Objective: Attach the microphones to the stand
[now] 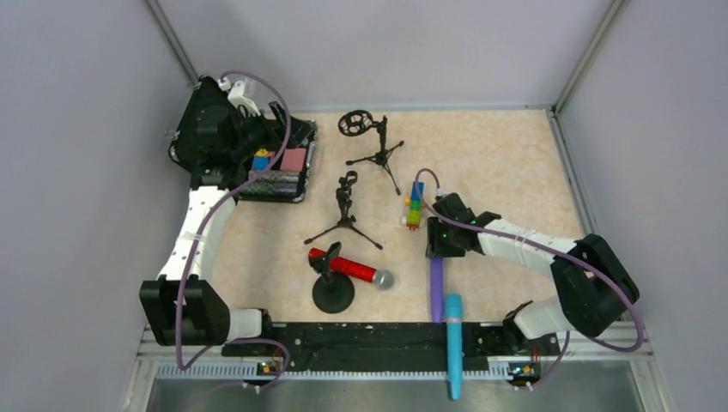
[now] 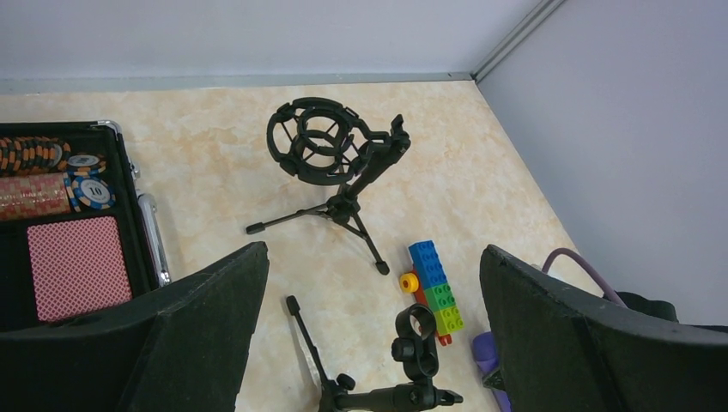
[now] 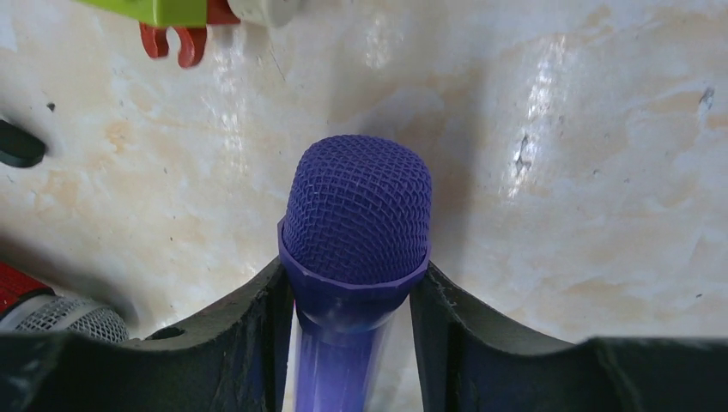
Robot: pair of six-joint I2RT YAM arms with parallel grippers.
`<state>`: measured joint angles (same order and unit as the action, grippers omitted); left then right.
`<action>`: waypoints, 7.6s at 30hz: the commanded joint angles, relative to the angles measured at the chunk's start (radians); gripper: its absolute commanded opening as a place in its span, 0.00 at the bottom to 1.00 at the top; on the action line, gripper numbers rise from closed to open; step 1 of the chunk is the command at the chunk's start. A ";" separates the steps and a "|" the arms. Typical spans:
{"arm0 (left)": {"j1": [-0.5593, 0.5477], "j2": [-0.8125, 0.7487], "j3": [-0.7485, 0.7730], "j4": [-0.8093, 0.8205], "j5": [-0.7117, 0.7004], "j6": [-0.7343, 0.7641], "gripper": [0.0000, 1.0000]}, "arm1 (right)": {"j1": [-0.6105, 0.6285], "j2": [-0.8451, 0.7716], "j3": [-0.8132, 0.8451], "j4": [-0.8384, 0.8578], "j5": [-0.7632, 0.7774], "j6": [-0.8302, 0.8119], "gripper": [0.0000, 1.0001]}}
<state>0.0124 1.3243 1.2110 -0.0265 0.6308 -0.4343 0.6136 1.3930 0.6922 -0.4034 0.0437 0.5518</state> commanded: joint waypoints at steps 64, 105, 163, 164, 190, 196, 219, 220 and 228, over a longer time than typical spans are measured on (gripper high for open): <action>-0.033 -0.048 -0.017 -0.001 -0.009 0.057 0.96 | -0.047 0.130 0.213 0.041 0.046 -0.103 0.00; -0.093 -0.119 -0.042 0.068 -0.006 0.087 0.96 | -0.046 -0.734 -0.195 0.848 -0.038 -0.215 0.00; -0.835 -0.016 -0.245 0.309 -0.176 -0.113 0.00 | -0.144 -0.471 0.160 0.627 -0.516 0.076 0.59; -0.835 -0.027 -0.249 0.299 -0.196 -0.107 0.00 | -0.146 -0.468 0.161 0.625 -0.532 0.078 0.68; -0.835 -0.085 -0.309 0.297 -0.148 -0.128 0.00 | -0.209 -0.292 0.106 0.998 -0.892 0.364 0.69; -0.835 -0.086 -0.318 0.305 -0.121 -0.135 0.00 | -0.209 -0.279 0.109 1.008 -0.879 0.377 0.57; -0.833 -0.268 -0.374 0.172 -0.418 -0.017 0.93 | -0.210 -0.356 0.085 0.776 -0.734 0.185 0.00; -0.833 -0.277 -0.360 0.136 -0.439 0.005 0.93 | -0.210 -0.363 0.082 0.749 -0.717 0.167 0.00; -0.833 -0.224 -0.177 -0.202 -0.437 0.264 0.91 | -0.232 -0.427 0.030 0.603 -0.669 0.076 0.00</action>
<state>-0.8211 1.0657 0.9234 -0.0593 0.2050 -0.3458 0.3996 1.0092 0.7471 0.2745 -0.6624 0.7013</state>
